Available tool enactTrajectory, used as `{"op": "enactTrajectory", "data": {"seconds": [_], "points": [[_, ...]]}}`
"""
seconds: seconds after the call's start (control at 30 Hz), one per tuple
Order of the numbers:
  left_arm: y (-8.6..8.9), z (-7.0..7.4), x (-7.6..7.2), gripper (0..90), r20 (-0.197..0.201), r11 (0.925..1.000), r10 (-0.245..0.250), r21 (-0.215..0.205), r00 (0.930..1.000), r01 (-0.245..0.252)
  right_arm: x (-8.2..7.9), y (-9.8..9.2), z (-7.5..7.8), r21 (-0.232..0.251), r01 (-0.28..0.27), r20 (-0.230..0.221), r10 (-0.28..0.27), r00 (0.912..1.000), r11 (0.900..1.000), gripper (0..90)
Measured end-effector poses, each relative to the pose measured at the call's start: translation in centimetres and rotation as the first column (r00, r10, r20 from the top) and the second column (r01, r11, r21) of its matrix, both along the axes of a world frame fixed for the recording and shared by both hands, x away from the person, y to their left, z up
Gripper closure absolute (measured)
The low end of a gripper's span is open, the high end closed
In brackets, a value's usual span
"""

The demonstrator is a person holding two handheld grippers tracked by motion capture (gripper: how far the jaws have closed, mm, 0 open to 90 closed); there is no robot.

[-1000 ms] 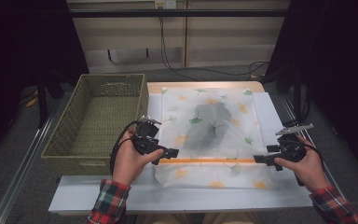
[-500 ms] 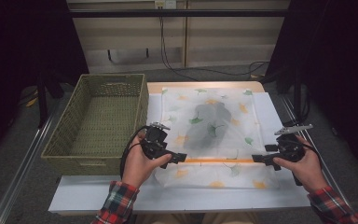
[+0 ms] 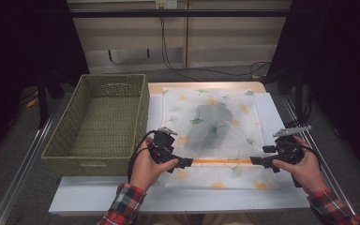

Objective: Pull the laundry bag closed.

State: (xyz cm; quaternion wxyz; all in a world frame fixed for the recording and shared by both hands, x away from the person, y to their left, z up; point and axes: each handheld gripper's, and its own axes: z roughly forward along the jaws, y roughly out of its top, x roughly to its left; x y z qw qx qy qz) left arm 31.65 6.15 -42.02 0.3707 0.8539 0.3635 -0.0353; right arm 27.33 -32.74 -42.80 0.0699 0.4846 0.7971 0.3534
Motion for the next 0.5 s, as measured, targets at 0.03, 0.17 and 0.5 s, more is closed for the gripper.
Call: {"op": "enactTrajectory", "data": {"seconds": [0.03,0.17,0.5], "points": [[-0.1,-0.1,0.0,7.7,0.001,1.0000,-0.004,0.004,1.0000,0.004,-0.1,0.2,0.0,0.002,-0.013,0.006,0.013,0.9999,1.000,17.6],[-0.7,-0.6,-0.1,7.7,-0.004,0.9998,-0.016,0.005,0.9999,0.016,-0.3,0.4,0.0,0.009,-0.018,0.011,0.017,0.9998,1.000,17.6],[-1.5,-1.6,0.1,7.7,-0.007,0.9968,-0.072,0.035,0.9974,0.072,-0.6,0.7,-0.3,0.008,-0.039,0.006,0.039,0.9992,0.999,17.5]]}}
